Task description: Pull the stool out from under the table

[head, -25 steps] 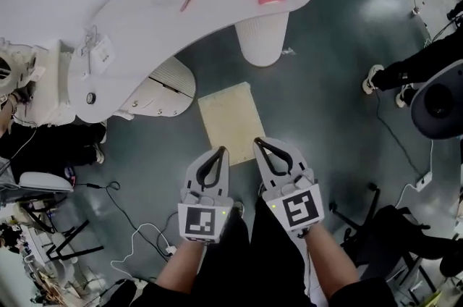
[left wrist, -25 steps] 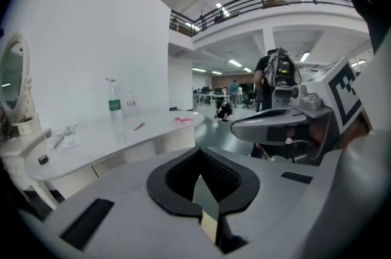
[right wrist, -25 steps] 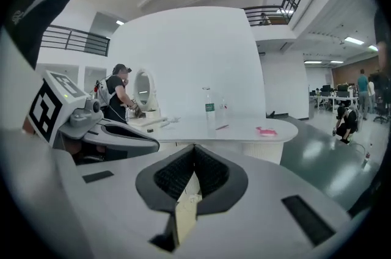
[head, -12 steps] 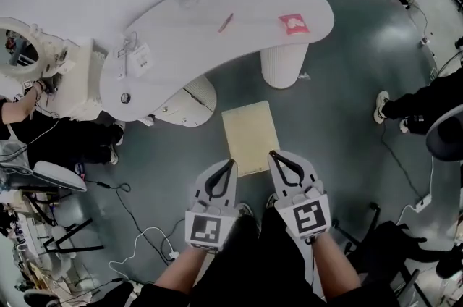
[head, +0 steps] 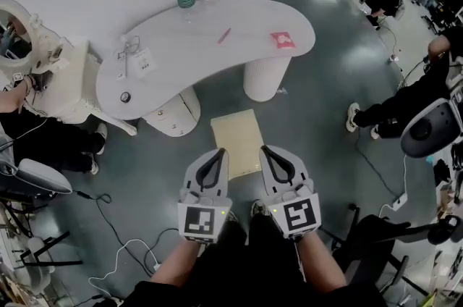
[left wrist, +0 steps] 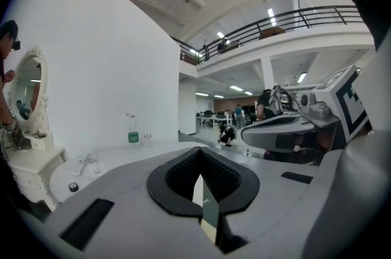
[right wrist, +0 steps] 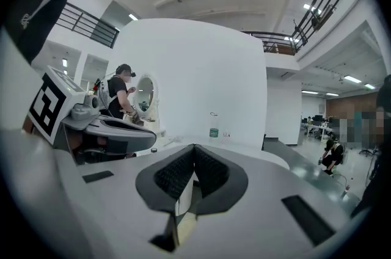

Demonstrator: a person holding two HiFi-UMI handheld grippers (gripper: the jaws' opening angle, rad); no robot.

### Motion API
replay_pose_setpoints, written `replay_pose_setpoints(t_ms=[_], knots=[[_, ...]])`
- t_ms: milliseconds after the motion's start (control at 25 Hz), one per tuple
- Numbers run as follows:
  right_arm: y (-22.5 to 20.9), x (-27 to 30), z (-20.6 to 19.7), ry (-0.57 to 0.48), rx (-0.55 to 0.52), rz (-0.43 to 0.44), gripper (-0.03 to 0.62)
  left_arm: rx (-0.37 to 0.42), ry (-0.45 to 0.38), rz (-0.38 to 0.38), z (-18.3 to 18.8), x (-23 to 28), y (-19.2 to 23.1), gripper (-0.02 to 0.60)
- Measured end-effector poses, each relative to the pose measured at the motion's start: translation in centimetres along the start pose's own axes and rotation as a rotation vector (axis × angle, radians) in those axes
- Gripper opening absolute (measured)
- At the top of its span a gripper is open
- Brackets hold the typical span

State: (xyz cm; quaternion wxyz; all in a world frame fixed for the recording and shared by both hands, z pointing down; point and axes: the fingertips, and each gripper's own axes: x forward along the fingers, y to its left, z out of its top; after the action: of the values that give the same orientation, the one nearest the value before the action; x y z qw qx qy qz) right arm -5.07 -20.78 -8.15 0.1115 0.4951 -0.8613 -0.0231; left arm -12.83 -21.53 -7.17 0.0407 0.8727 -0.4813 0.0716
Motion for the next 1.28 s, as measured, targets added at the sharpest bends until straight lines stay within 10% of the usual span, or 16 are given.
replay_pose_setpoints(t_ms=[1280], knots=[[1.1, -8.0, 1.2, -0.012, -0.025, 0.033, 0.006, 0.036, -0.062, -0.028, 3.0, -3.4, -8.7, 0.005]])
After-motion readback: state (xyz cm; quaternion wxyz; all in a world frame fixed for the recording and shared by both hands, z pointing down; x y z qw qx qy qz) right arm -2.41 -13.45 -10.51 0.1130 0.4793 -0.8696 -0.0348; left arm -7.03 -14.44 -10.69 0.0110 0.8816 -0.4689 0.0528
